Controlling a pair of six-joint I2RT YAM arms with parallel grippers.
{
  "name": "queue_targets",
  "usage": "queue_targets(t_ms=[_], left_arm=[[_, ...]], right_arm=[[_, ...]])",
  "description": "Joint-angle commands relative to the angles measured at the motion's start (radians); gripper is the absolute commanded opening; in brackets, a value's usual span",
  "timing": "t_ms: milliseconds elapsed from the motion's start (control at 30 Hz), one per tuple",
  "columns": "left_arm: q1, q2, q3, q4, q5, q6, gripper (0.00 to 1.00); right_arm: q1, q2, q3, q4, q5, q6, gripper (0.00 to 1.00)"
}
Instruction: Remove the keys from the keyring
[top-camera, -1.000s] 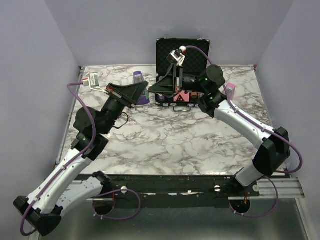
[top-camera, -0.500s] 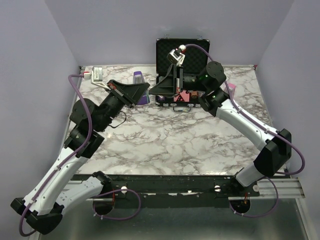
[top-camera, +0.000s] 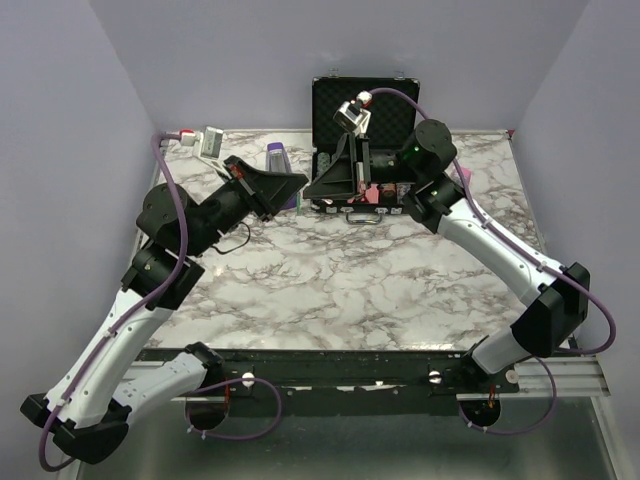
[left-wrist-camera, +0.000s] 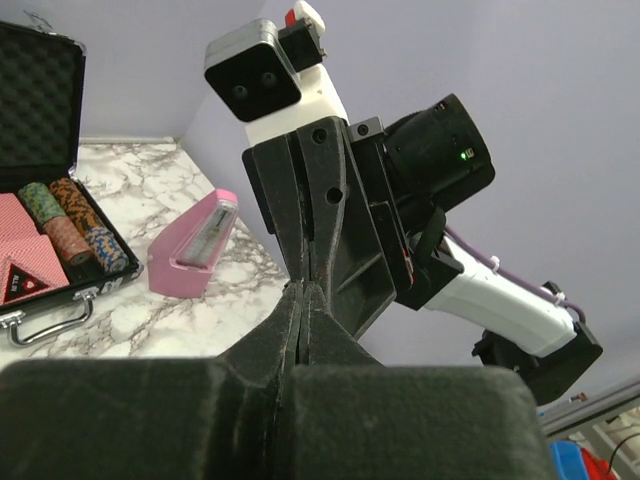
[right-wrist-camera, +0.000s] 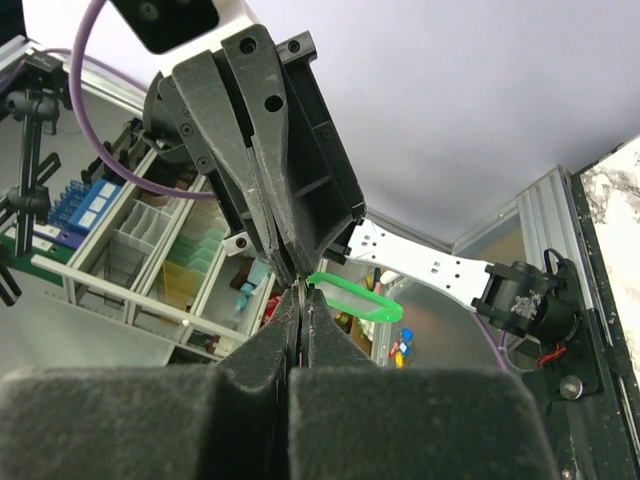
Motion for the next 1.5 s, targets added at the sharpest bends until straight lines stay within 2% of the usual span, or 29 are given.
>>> queue_targets(t_ms=[0, 433, 600, 700, 800, 833, 967, 1133, 1300, 1467], left_arm=[[-0.027, 0.072, 0.036, -0.103, 0.264, 0.048, 0.0], [-0.025, 0.101, 0.061, -0.125, 0.295, 0.053, 0.0], [-0.025, 0.153, 0.191, -0.213, 0.255, 0.063, 0.01], [-0.018, 0.184, 0.294, -0.284, 0.201, 0.083, 0.14], [0.011, 0.199, 0.352, -0.298, 0.204, 0.085, 0.29], [0.022, 0.199, 0.361, -0.299, 0.201, 0.083, 0.37], [0.079, 0.185, 0.372, -0.286, 0.177, 0.063, 0.59], [0.157, 0.132, 0.333, -0.208, 0.178, 0.027, 0.77], [0.179, 0.06, 0.247, -0.131, 0.16, -0.012, 0.83], [0.183, -0.032, 0.086, 0.045, 0.111, -0.134, 0.84]], right_arm=[[0.028, 0.006, 0.026, -0.047, 0.015, -0.03, 0.01], [0.031, 0.006, 0.028, -0.087, 0.009, -0.067, 0.01], [0.031, 0.006, 0.034, -0.097, 0.012, -0.083, 0.01], [0.031, 0.008, 0.048, -0.105, 0.017, -0.093, 0.01], [0.031, 0.006, 0.057, -0.107, 0.02, -0.099, 0.01], [0.031, 0.008, 0.058, -0.107, 0.021, -0.099, 0.01], [0.031, 0.011, 0.072, -0.11, 0.027, -0.109, 0.01], [0.031, 0.017, 0.092, -0.11, 0.043, -0.121, 0.01], [0.03, 0.028, 0.121, -0.108, 0.055, -0.124, 0.01], [0.031, 0.052, 0.17, -0.055, 0.067, -0.089, 0.01]])
